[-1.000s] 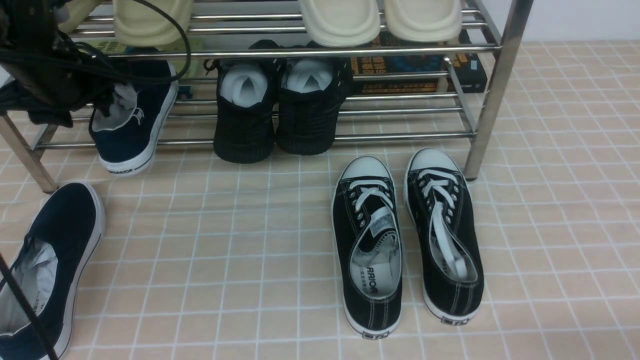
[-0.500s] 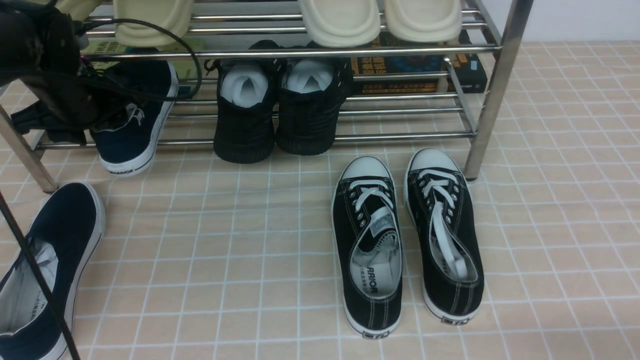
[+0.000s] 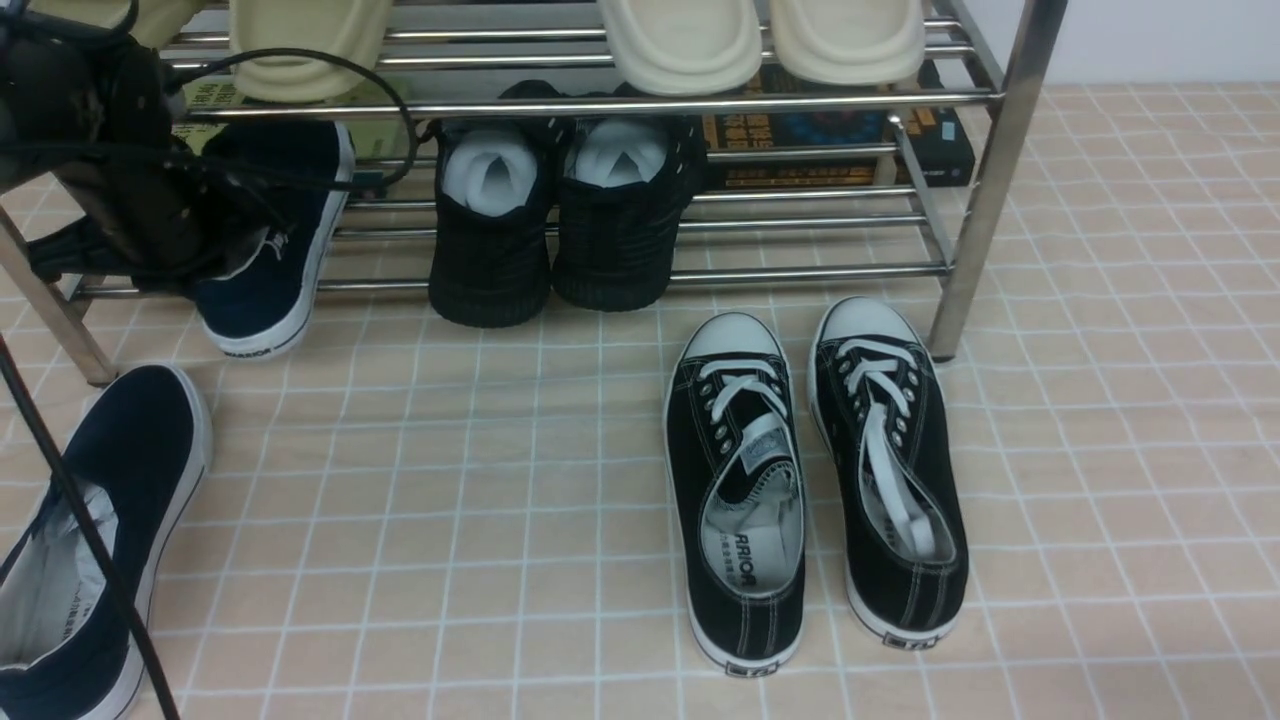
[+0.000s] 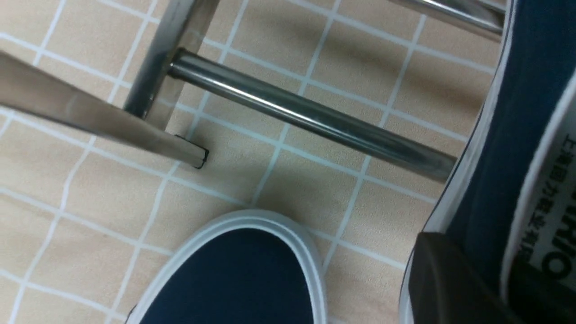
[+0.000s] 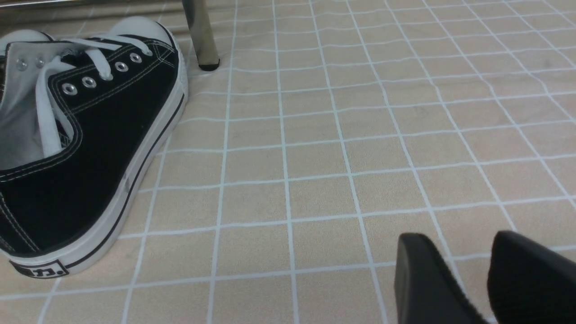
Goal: Take the shoes off the shelf from the light coffee tablecloth by hand.
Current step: 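Grasp the leftmost shoe on the bottom shelf of the shoe rack with the left gripper, then set the held shoe down on the floor in front of the rack with the left gripper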
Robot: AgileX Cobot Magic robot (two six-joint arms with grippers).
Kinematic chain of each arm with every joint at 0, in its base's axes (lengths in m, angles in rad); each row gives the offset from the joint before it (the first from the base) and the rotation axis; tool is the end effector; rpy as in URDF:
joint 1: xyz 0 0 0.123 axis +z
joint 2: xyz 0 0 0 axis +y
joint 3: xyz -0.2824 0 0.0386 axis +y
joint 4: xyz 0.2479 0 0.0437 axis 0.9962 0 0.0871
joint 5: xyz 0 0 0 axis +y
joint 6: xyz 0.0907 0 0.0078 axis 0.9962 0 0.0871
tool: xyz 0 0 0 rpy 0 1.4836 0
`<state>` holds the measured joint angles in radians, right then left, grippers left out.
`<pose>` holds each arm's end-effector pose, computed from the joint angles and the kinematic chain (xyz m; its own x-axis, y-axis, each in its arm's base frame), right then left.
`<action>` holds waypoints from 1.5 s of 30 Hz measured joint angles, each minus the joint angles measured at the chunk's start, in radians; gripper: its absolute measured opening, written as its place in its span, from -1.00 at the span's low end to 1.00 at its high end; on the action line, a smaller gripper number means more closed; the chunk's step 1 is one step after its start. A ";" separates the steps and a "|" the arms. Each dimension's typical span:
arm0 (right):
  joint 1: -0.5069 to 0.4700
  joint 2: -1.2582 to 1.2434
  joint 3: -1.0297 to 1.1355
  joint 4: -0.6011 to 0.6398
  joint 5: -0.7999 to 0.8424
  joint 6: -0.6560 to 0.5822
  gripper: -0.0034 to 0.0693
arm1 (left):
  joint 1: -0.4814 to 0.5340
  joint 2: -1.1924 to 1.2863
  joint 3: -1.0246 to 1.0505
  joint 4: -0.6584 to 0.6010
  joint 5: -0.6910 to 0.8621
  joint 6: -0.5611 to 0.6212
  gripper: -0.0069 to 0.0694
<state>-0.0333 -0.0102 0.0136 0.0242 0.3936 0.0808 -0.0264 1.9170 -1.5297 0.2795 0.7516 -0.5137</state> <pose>0.0519 -0.0009 0.1737 -0.3005 0.1130 -0.9471 0.0557 0.9933 0.1009 0.4242 0.0060 0.2456 -0.7965 -0.2759 -0.5380 -0.3267 0.9451 -0.0009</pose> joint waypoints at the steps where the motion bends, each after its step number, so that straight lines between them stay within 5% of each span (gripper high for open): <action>1: 0.000 0.000 0.000 0.000 0.000 0.000 -0.25 | 0.000 -0.001 -0.002 0.000 0.008 0.010 -0.74; 27: 0.000 0.000 0.000 0.001 0.000 0.000 -0.25 | 0.000 -0.392 0.082 -0.042 0.458 0.080 -0.74; 45: 0.000 0.000 0.000 0.001 0.000 0.000 -0.25 | 0.000 -0.560 0.604 -0.191 0.111 -0.069 -0.74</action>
<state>-0.0333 -0.0102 0.0136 0.0252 0.3936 0.0808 -0.0264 1.3571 -0.9262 0.0881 0.8629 -0.5828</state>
